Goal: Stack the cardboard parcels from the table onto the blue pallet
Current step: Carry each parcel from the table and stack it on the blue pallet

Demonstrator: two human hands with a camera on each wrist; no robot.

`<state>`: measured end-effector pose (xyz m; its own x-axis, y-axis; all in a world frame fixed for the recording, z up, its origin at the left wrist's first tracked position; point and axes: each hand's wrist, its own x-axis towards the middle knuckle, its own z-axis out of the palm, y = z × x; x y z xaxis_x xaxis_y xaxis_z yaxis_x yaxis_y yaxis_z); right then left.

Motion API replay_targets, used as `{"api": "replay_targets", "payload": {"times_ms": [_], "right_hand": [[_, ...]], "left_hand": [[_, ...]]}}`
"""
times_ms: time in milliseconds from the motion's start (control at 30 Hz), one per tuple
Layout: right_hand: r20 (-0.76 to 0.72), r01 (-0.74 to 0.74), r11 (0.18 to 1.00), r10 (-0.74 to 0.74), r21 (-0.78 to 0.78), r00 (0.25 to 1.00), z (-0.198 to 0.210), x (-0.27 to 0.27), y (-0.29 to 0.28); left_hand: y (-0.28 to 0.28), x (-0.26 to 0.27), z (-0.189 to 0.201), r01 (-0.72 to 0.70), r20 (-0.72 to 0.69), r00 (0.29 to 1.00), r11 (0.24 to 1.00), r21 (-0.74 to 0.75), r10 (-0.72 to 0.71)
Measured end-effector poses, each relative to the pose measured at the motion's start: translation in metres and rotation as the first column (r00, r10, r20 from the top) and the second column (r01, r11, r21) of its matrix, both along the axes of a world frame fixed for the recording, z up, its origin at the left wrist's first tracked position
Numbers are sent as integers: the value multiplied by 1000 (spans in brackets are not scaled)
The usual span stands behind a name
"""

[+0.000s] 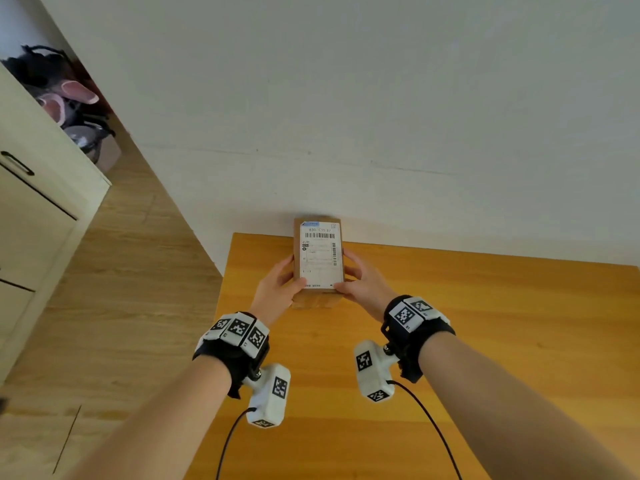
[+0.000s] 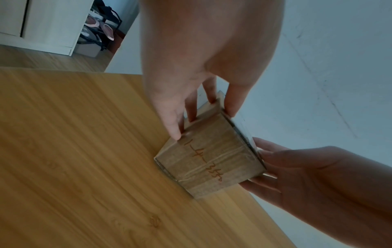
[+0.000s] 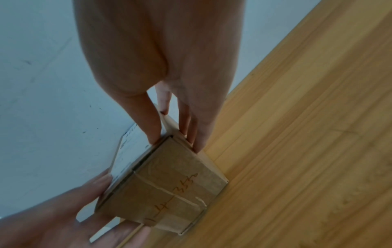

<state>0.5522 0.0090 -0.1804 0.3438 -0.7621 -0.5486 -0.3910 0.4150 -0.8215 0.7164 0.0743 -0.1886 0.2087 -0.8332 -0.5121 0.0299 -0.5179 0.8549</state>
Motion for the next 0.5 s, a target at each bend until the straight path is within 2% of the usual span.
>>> {"api": "replay_targets", "payload": {"times_ms": [267,500], "right_hand": [[35,60,998,-59,-25,998,15,-29,15],[85,185,979,-178,-81,980,40,-88,40]], "left_hand": [[6,-17,9,48,-18,999,998,-51,-49],[8,-70,33,139,3,990,981,-132,-140]]}}
